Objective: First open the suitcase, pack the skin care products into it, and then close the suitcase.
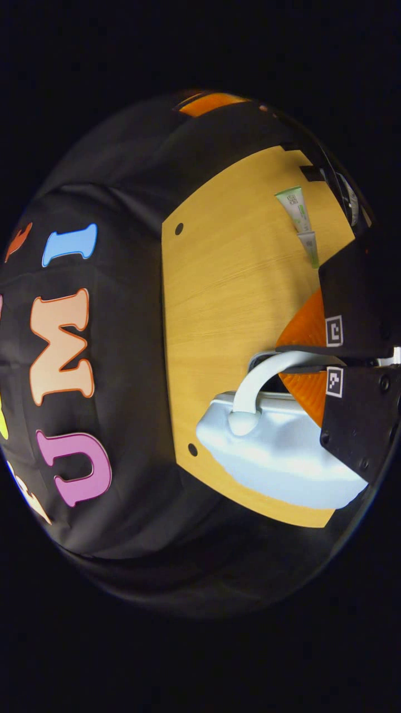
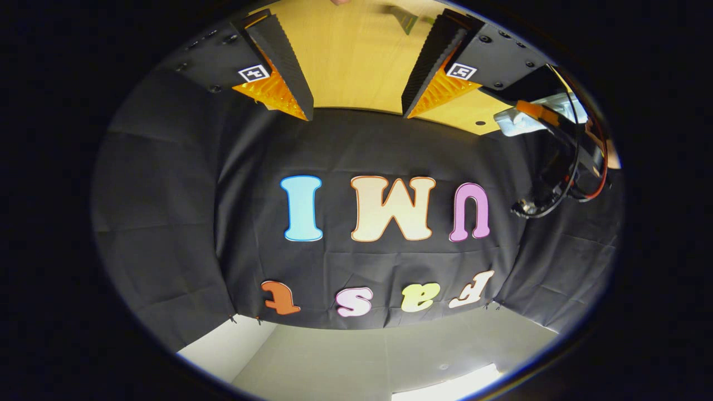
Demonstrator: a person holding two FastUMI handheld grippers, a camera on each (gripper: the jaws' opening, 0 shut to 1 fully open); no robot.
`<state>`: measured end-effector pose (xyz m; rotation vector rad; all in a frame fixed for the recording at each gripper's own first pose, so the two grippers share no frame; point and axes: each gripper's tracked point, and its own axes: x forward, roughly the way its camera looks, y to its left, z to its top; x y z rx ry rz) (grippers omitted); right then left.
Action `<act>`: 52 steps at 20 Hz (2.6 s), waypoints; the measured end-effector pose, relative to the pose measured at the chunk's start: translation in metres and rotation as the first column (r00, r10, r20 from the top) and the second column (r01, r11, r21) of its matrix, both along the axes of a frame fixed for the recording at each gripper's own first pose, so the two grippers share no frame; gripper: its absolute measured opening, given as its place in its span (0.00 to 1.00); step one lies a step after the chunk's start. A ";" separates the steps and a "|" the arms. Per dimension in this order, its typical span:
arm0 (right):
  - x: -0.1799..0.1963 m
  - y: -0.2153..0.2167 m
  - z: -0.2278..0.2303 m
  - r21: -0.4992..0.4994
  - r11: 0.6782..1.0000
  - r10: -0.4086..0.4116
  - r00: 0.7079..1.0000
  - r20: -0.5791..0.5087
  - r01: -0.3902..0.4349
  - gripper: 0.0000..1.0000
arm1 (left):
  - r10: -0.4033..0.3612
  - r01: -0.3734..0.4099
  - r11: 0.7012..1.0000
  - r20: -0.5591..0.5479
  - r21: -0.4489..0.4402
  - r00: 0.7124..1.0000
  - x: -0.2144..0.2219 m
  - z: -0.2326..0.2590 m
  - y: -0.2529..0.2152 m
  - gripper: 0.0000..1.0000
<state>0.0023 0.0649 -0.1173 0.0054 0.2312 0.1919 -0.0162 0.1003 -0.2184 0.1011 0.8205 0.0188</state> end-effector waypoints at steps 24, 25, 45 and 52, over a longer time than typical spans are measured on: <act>0.022 0.111 0.000 -0.041 0.997 -0.071 0.997 0.036 0.073 0.98 | 0.193 -0.188 0.981 0.255 -0.043 0.948 0.002 0.091 0.260 0.00; 0.021 0.116 0.000 -0.039 0.996 -0.077 0.996 0.035 0.079 0.98 | 0.200 -0.195 0.980 0.265 -0.047 0.943 0.002 0.091 0.272 0.00; 0.008 0.166 -0.007 -0.118 0.990 -0.077 0.997 0.008 0.077 0.98 | 0.434 -0.414 0.899 0.163 -0.142 0.886 -0.021 -0.018 0.426 0.00; 0.007 0.161 -0.012 -0.142 0.985 -0.097 0.995 -0.011 0.095 0.98 | 0.538 -0.527 0.842 0.127 -0.111 0.833 -0.033 -0.069 0.459 0.04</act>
